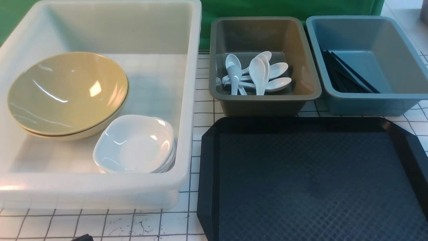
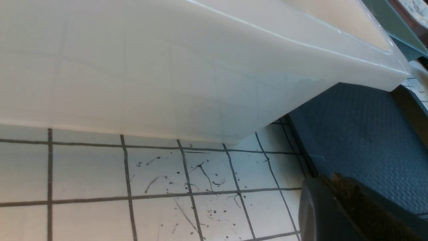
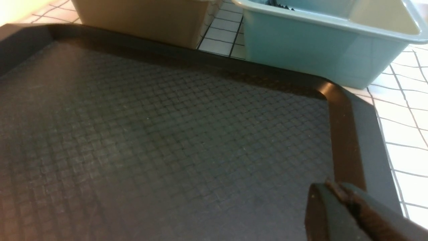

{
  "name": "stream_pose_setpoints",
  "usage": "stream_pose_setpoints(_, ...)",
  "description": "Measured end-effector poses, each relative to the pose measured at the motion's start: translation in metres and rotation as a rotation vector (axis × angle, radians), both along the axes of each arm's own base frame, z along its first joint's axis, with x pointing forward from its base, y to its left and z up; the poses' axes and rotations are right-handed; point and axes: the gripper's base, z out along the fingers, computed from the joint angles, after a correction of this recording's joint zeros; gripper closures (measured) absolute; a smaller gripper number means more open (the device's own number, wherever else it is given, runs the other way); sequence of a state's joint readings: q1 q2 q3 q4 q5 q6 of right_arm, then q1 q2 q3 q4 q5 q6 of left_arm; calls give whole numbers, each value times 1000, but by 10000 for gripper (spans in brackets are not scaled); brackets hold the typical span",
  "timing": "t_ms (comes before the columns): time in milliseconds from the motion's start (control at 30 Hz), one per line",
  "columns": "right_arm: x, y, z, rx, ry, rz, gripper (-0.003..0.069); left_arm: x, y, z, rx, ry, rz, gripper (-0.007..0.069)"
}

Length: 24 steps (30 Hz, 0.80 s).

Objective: On white black table put chopsticks spoon bowls plates into blue grey white boxes.

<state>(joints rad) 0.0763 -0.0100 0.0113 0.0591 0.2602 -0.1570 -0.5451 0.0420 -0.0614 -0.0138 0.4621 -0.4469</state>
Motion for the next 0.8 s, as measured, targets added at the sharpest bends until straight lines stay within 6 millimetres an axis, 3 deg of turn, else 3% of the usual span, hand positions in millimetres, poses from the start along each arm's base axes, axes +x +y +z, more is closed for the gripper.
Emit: stream_pose_setpoints(800, 0, 0, 0, -1, 0, 1, 623, 1, 1, 1, -11, -23, 23, 625)
